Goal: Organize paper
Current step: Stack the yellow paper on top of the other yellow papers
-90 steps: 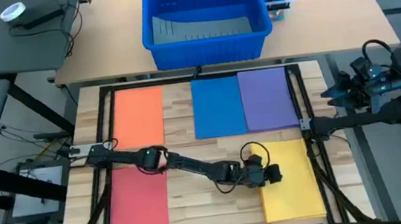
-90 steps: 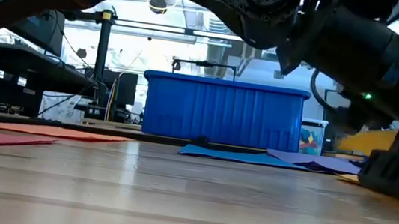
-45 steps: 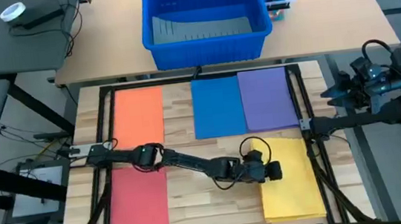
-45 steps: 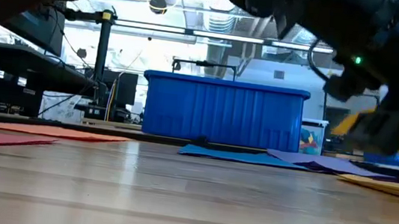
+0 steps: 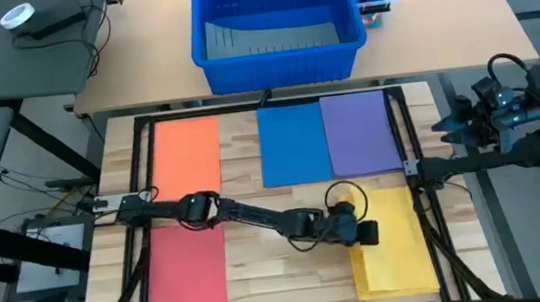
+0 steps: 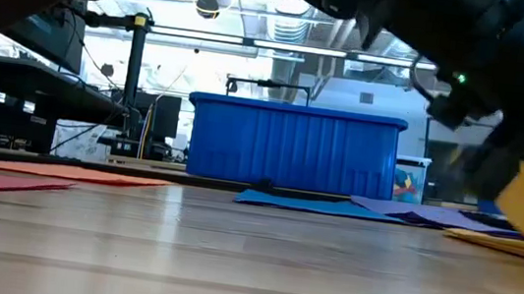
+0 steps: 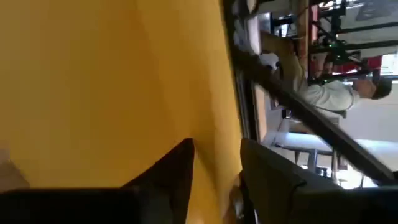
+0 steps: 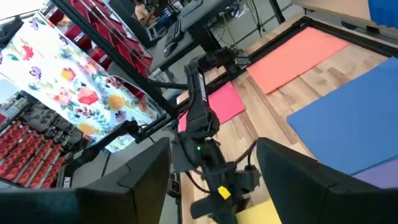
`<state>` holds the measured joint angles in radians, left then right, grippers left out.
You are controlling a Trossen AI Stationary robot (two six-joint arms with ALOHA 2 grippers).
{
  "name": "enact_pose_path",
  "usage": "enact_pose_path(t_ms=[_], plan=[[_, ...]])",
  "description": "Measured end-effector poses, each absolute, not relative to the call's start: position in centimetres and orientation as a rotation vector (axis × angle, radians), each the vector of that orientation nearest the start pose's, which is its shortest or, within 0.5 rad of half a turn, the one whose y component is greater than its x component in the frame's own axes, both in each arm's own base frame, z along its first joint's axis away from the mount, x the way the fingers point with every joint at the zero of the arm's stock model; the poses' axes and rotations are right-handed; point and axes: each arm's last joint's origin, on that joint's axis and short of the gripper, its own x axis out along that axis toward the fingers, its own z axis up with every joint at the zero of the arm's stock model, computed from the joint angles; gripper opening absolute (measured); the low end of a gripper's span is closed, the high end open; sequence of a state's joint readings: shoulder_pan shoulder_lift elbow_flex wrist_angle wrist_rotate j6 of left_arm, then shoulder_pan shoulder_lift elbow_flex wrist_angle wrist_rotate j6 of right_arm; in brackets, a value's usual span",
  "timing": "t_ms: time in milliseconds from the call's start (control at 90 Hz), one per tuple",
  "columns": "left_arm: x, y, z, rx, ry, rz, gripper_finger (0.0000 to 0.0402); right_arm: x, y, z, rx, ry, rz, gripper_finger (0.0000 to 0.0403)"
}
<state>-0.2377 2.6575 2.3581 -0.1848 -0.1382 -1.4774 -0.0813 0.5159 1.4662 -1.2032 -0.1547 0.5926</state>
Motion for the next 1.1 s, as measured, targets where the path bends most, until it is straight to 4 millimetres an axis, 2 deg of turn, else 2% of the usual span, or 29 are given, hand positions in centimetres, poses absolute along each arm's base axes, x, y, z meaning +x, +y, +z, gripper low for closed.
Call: enact_pose_path(t_ms=[111, 178, 267, 322, 478, 667, 811, 989, 1100], plan=[[57.0, -13.4, 15.2, -1.34, 0.586, 0.312, 0.0103, -2.2, 0.6, 44.4, 0.619, 0.262, -0.003, 0.0225], [56.8, -13.7, 15.0, -1.332, 0.617, 0.313, 0.0099, -2.2, 0.6, 44.4, 0.625, 0.262, -0.003, 0.0225], [57.4, -14.2, 16.1, -1.348, 0.529, 0.194, 0.0098, -2.2, 0.6, 44.4, 0.626, 0.262, -0.004, 0.0225], [57.4, -14.2, 16.5, -1.334, 0.51, 0.187, 0.0098, -2.2, 0.6, 44.4, 0.626, 0.261, -0.003, 0.0225], [57.2, -13.7, 15.6, -1.336, 0.58, 0.239, 0.0098, -2.2, 0.6, 44.4, 0.622, 0.26, -0.002, 0.0225], [57.8, -13.9, 16.9, -1.358, 0.465, 0.146, 0.0098, -2.2, 0.6, 44.4, 0.622, 0.26, -0.003, 0.0225], [57.9, -13.8, 16.4, -1.396, 0.46, 0.165, 0.0098, -2.2, 0.6, 44.4, 0.623, 0.26, -0.003, 0.0225], [57.9, -13.8, 16.4, -1.461, 0.456, 0.176, 0.0125, -2.2, 0.6, 44.4, 0.623, 0.26, -0.003, 0.0225], [57.9, -13.9, 15.5, -1.477, 0.494, 0.181, 0.0154, -2.2, 0.6, 44.4, 0.619, 0.26, -0.002, 0.0225]])
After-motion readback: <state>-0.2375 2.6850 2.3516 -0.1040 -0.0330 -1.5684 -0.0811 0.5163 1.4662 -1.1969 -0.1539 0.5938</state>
